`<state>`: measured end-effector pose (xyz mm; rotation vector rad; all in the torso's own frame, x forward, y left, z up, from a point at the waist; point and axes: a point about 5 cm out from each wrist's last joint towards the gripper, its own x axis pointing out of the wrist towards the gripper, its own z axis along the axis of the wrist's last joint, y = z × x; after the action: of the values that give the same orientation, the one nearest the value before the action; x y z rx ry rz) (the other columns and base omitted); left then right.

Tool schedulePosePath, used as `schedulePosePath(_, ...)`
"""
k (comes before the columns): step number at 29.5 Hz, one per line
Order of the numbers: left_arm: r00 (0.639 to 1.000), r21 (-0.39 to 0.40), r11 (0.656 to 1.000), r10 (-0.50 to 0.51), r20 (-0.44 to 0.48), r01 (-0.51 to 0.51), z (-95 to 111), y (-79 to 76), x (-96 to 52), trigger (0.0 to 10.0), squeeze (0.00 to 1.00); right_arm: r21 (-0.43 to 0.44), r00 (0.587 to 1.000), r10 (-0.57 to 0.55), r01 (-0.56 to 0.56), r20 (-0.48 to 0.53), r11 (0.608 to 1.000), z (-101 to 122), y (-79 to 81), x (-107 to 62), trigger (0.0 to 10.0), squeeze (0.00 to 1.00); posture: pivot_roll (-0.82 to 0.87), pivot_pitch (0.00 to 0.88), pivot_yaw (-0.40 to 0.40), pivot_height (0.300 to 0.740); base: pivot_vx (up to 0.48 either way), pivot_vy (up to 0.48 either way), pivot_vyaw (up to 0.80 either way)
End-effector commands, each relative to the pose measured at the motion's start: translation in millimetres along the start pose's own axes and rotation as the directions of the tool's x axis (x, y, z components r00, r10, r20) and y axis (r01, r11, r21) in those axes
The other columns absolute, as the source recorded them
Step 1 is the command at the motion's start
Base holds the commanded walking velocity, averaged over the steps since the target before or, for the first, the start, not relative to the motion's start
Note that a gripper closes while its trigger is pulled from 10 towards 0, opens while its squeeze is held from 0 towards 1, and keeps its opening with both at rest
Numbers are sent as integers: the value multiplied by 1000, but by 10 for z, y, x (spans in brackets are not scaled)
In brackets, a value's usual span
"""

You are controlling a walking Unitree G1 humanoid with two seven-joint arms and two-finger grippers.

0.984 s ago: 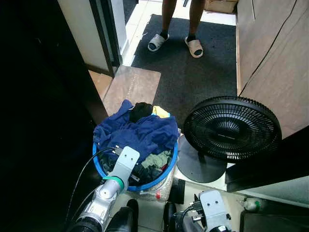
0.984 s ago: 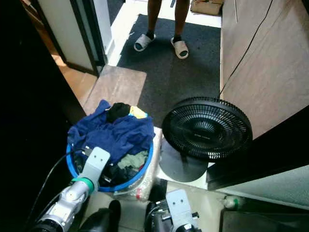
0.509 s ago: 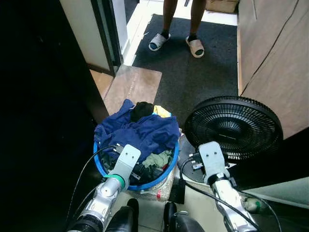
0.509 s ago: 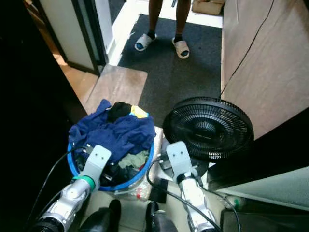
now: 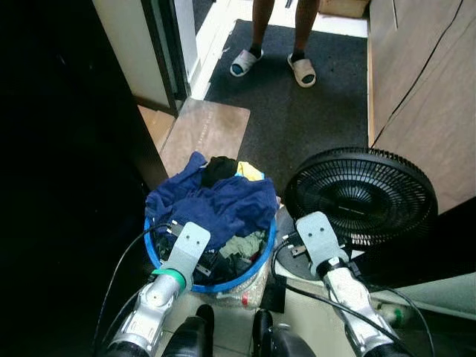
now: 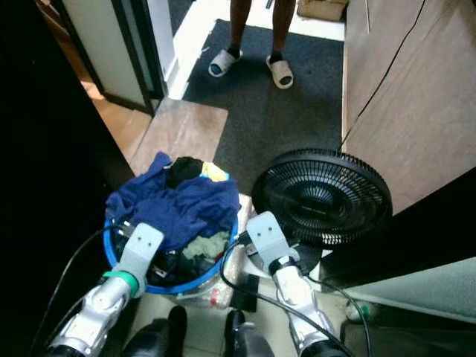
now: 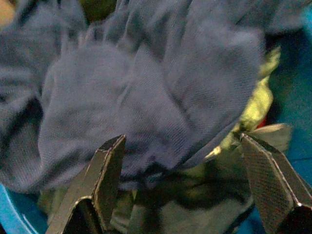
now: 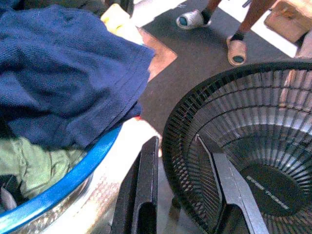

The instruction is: Clothes washing

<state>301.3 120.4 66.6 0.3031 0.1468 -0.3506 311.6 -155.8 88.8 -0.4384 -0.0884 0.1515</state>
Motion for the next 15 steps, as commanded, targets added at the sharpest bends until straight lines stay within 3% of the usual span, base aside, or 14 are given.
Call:
schedulePosePath(1,999,-7,999,-41,0,41,2,-58,-81,10000,0,13,999,-6,7,-33,1000,-82,8,-90,10000,0,98,376,82,740,0,0,0)
schedulePosePath(6,998,-12,998,-59,33,59,102,-57,-184,10000,0,22,999,-16,16,-38,1000,-103,10,-144,10000,0,99,374,82,740,0,0,0)
schedulePosePath(9,999,-13,999,-52,6,52,24,-56,-233,10000,0,24,999,-12,13,-45,1000,-129,25,-168,10000,0,101,371,81,740,0,0,0)
schedulePosePath(10,997,-12,999,-40,-60,39,-178,-82,-335,10000,0,24,999,-7,8,-53,1000,-153,43,-190,10000,0,92,373,80,740,0,0,0)
schedulePosePath(11,996,-13,999,-39,-80,38,-238,-106,-392,10000,0,23,999,-7,9,-54,1000,-157,40,-194,10000,0,88,375,80,740,0,0,0)
schedulePosePath(15,994,-13,999,-45,-99,44,-275,-153,-504,10000,0,18,998,-12,13,-56,1000,-161,12,-210,10000,0,88,378,79,740,0,0,0)
